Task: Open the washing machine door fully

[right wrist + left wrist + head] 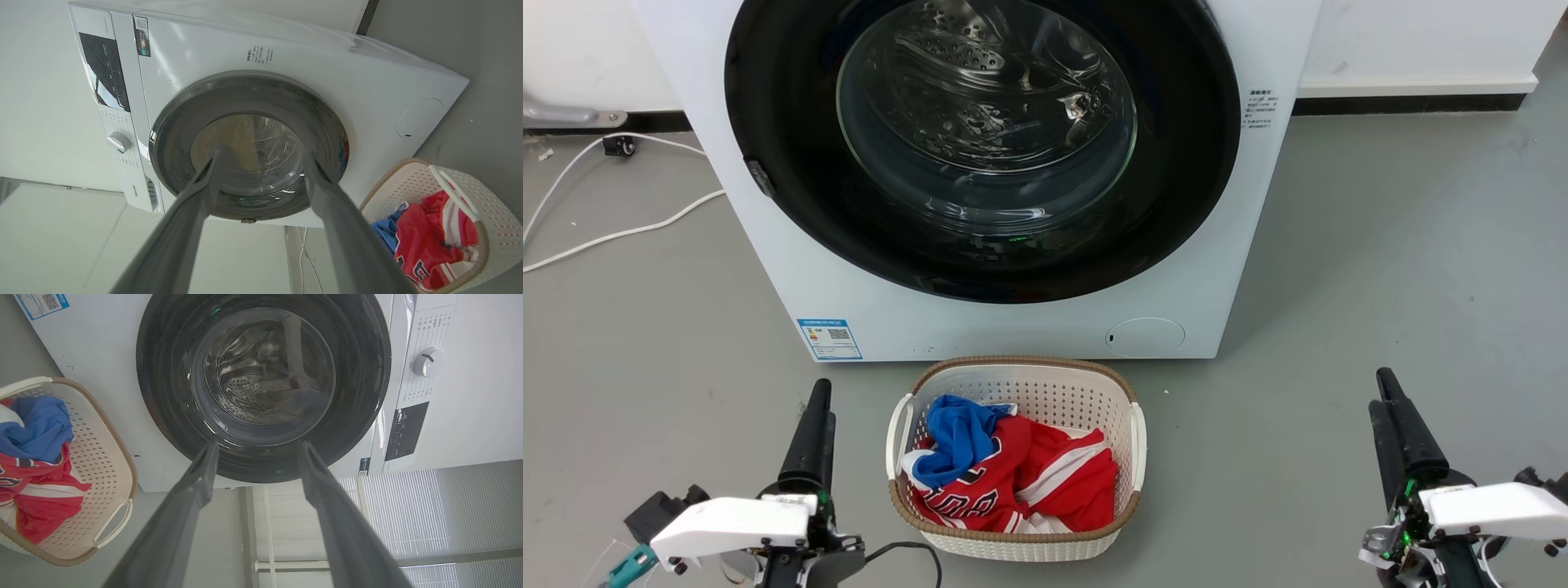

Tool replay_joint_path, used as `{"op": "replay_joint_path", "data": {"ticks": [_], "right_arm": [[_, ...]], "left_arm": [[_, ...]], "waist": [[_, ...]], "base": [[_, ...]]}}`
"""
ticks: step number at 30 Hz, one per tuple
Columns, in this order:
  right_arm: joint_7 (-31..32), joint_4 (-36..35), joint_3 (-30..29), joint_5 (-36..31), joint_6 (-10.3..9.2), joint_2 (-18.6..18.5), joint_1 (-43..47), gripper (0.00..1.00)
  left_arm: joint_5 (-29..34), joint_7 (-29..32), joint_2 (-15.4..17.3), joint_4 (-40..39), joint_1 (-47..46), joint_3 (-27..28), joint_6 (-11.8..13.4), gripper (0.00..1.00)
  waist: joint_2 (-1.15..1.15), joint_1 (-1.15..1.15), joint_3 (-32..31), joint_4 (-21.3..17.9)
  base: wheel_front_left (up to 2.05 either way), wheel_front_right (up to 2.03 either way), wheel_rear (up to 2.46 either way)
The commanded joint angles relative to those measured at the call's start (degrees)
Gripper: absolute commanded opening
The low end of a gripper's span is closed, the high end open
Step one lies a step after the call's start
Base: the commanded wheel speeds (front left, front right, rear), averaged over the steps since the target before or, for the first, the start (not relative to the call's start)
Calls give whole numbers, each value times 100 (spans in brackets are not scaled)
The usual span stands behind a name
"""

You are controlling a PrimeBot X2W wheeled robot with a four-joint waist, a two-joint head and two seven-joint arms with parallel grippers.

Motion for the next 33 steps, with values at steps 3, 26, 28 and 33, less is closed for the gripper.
{"op": "replay_joint_path", "data": {"ticks": [3,26,28,33], "right_arm": [[-102,-206,37,-465,3,-33,-138,100],[-476,-562,216,-3298,7,27,-117,100],[-445,-575,218,-3537,7,29,-110,100],[-402,-652,259,-4121,8,32,-77,100]], "left_arm": [[417,-93,11,-187,-187,-73,-9,100],[3459,-581,87,-418,-259,-453,-13,100],[3699,-618,98,-405,-278,-489,-13,100],[4306,-711,187,-399,-297,-583,3,100]], "waist": [[0,0,5,-2],[0,0,55,-27],[0,0,59,-24],[0,0,61,-17]], "base": [[0,0,0],[0,0,0],[0,0,0],[0,0,0]]}}
